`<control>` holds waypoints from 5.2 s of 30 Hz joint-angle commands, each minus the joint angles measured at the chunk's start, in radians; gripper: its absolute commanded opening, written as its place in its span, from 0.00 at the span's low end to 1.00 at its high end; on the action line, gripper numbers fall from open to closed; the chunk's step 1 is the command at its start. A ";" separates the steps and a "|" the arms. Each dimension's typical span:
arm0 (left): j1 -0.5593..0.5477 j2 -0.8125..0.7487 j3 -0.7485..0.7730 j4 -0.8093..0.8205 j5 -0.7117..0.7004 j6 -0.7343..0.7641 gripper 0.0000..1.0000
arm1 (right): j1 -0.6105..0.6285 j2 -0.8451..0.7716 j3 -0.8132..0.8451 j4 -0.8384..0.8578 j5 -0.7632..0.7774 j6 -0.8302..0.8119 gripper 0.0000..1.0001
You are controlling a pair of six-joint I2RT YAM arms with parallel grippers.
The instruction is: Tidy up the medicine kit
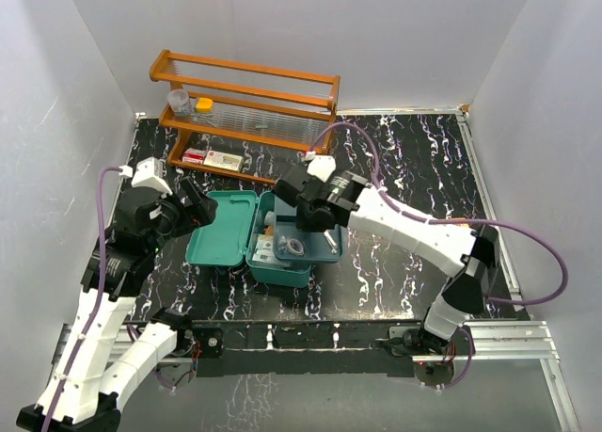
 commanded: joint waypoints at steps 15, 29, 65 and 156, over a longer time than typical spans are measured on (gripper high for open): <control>-0.003 -0.008 0.044 -0.078 -0.080 -0.006 0.90 | 0.105 0.205 0.145 0.098 0.147 0.204 0.00; -0.003 -0.024 0.021 -0.076 -0.076 -0.005 0.91 | 0.119 0.268 0.171 0.053 0.169 0.250 0.00; -0.003 -0.026 0.004 -0.079 -0.075 0.021 0.92 | 0.091 0.356 0.208 0.003 0.043 0.175 0.00; 0.595 0.417 -0.307 0.400 0.869 -0.085 0.99 | -0.174 -0.386 -0.524 0.636 -0.131 -0.104 0.48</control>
